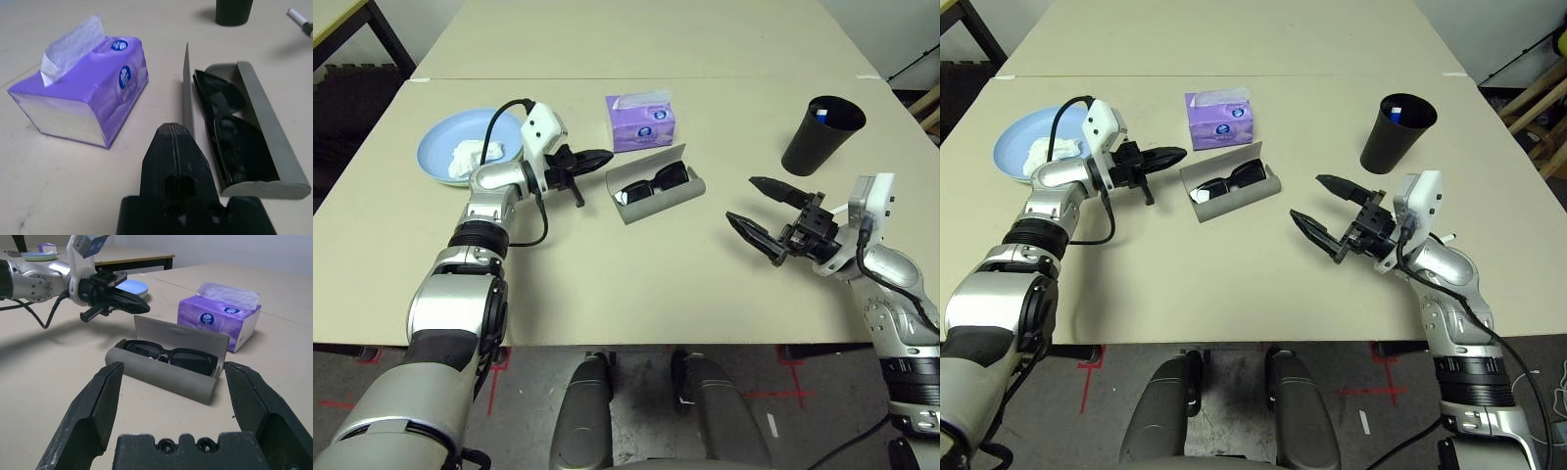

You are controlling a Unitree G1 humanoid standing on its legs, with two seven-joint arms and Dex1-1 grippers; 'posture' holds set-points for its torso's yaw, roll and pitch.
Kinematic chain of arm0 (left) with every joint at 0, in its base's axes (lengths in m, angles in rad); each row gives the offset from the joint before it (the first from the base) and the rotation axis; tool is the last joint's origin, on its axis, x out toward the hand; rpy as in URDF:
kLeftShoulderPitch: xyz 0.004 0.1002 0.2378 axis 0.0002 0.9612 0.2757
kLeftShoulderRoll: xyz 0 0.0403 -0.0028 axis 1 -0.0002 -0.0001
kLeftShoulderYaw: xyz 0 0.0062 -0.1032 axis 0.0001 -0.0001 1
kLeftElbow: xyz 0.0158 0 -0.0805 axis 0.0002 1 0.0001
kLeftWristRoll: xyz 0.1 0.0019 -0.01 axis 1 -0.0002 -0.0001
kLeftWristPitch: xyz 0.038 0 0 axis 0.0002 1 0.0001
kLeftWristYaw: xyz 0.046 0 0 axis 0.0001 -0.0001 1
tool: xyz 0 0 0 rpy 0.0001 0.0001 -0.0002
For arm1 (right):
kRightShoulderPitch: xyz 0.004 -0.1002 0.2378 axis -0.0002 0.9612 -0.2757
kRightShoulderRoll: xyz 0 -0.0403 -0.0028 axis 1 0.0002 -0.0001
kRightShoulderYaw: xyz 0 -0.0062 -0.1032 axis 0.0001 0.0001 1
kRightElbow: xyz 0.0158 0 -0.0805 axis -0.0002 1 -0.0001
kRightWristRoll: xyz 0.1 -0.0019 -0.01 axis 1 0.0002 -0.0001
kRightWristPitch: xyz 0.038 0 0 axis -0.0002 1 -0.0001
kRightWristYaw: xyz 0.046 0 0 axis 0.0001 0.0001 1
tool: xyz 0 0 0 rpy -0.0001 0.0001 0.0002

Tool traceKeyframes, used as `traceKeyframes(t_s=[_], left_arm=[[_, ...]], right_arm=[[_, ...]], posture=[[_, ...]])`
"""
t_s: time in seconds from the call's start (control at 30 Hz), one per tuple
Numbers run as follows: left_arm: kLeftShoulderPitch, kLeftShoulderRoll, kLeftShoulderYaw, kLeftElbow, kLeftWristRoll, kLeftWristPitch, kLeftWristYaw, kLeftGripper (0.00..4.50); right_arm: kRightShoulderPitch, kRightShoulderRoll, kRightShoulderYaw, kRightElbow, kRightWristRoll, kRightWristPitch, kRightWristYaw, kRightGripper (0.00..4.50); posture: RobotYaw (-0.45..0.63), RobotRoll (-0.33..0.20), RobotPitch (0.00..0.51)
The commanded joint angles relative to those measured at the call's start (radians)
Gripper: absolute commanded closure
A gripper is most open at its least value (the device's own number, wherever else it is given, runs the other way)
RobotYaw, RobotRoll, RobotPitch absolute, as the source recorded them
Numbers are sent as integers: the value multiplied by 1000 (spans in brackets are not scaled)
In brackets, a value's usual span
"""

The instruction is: Organize and tidy the items on the table.

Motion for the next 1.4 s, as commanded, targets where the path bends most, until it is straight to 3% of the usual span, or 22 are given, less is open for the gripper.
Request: traceKeyframes(t_s=[0.03, 0.27, 0.6, 1.0, 1.4], left_arm=[[6, -12, -15, 14, 30, 3, 13, 4475], [11, -15, -27, 13, 55, 27, 1, 4475], [66, -14, -85, -65, 68, 2, -147, 4475], [143, -35, -113, -193, 48, 54, -202, 4475], [124, -40, -52, -265, -32, 100, -197, 4475]], right_arm=[[16, -13, -5, -27, 12, 15, -8, 0], [9, -16, -5, -11, 11, 8, -5, 0], [-3, -19, 0, 16, 0, -5, 2, 0], [-12, -19, 2, 38, -4, -25, 10, 0], [-21, -22, 2, 40, -3, -26, 12, 0]], posture=[[39, 0, 229], [40, 0, 228], [47, 0, 225], [49, 0, 221], [49, 0, 217]])
